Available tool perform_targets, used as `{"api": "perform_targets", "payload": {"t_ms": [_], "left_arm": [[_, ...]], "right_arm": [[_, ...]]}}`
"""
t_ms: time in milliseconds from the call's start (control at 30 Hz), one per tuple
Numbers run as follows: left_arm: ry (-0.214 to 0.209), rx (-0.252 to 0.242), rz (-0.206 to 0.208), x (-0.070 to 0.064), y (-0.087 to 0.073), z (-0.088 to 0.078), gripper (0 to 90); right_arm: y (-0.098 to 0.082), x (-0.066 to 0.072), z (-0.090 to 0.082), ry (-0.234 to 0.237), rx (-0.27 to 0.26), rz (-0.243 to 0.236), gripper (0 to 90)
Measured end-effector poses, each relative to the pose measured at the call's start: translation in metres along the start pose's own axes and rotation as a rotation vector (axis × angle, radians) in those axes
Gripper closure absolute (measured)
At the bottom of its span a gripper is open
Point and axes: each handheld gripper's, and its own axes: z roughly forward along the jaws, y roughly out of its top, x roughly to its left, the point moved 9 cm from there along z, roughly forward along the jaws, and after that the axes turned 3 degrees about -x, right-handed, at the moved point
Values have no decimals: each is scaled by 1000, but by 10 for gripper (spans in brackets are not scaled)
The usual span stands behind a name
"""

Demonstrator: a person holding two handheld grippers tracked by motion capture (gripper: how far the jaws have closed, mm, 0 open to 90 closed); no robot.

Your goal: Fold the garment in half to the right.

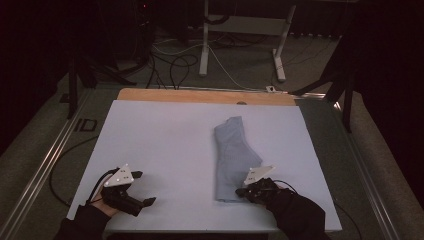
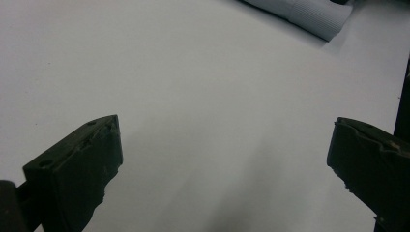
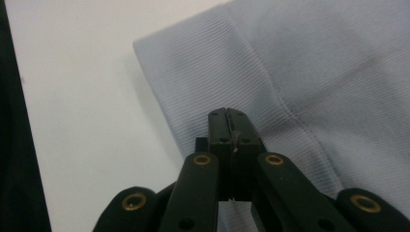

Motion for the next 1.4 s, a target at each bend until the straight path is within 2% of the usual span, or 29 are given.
{"api": "perform_targets", "payload": {"t_ms": [33,67,133,167,200,233,333,400,433,467,500,533,600,733,833,900,933,967,1033,1167,1267,1367,1400], "left_arm": [[0,-3,1,0,0,0,3],[0,-3,1,0,0,0,3],[1,-4,-1,1,1,-1,3],[1,-4,-1,1,1,-1,3],[1,-6,-3,1,1,-1,3],[2,-7,0,1,1,-2,3],[2,-7,1,1,1,-3,3],[3,-8,1,2,1,-3,3],[2,-8,3,1,1,-3,3],[2,-8,2,2,1,-3,3],[2,-8,2,2,1,-3,3],[2,-9,-1,2,1,-3,3],[1,-8,1,2,1,-3,3],[-3,-7,0,1,1,-3,3],[-4,-11,7,1,1,-4,3],[-2,-15,-1,1,1,-4,3],[-2,-15,-1,1,1,-4,3],[-4,-13,3,1,1,-4,3],[-9,-14,4,0,1,-4,3],[-11,-19,3,-1,1,-4,3],[-12,-28,-9,1,2,-5,3],[-14,-28,-5,0,2,-5,3],[-14,-29,-8,1,1,-5,3]], "right_arm": [[5,-1,-3,4,-24,-21,816],[5,-1,-3,4,-24,-21,816],[16,0,-10,-8,-67,-33,689],[16,0,-10,-8,-67,-33,689],[19,-1,-12,-9,-76,-34,653],[24,-2,-15,-4,-96,-36,579],[28,-4,-18,-5,-112,-40,527],[32,-4,-20,8,-129,-34,438],[35,-6,-22,4,-145,-27,318],[35,-7,-23,12,-150,-20,264],[35,-7,-23,12,-150,-20,264],[35,-9,-25,34,-162,2,117],[34,-10,-26,40,-174,16,84],[36,-17,-30,15,-216,42,84],[34,-27,-34,-31,-247,47,84],[32,-29,-35,-34,-248,54,84],[28,-34,-38,-59,-254,60,84],[28,-34,-38,-59,-254,60,84],[23,-41,-43,-92,-264,73,84],[17,-46,-48,-110,-269,94,84],[8,-51,-50,-135,-272,122,84],[2,-54,-50,-158,-268,123,84],[-5,-56,-51,-178,-267,136,84]]}}
